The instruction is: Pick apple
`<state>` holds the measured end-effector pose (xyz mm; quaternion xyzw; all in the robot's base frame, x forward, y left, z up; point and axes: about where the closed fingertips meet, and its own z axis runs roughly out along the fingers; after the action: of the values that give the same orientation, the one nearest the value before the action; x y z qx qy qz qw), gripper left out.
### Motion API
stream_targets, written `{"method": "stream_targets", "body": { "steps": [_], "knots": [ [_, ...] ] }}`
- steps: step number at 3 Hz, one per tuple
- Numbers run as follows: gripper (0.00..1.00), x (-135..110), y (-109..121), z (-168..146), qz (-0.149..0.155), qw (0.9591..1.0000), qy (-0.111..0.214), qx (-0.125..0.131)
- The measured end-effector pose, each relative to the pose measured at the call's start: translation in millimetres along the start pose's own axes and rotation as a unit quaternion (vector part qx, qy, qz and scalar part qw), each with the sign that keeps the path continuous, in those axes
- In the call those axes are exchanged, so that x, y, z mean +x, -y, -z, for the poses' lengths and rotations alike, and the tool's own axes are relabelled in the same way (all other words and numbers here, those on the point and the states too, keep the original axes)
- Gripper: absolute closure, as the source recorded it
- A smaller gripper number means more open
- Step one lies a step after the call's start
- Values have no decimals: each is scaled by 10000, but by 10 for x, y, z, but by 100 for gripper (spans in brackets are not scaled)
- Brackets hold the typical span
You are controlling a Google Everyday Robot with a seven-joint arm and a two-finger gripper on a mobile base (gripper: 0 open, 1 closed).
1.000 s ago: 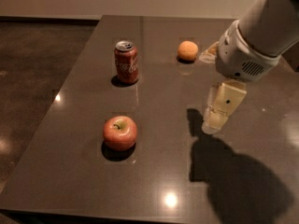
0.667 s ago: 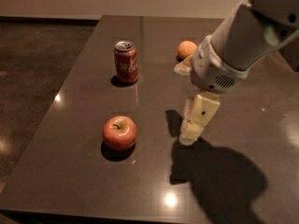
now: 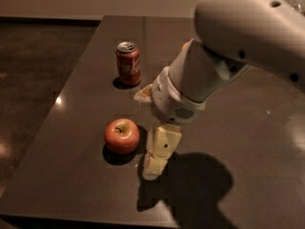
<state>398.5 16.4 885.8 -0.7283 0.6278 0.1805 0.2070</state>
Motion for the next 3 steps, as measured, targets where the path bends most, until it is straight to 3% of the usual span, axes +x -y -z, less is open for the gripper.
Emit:
{"method": "stream_targets", "body": {
  "steps": [2,3],
  "knots": [
    [0,-275,0,-304,208,9997,139,4],
    [12,-271,112,-401,214,9997,111,79]
  ]
}}
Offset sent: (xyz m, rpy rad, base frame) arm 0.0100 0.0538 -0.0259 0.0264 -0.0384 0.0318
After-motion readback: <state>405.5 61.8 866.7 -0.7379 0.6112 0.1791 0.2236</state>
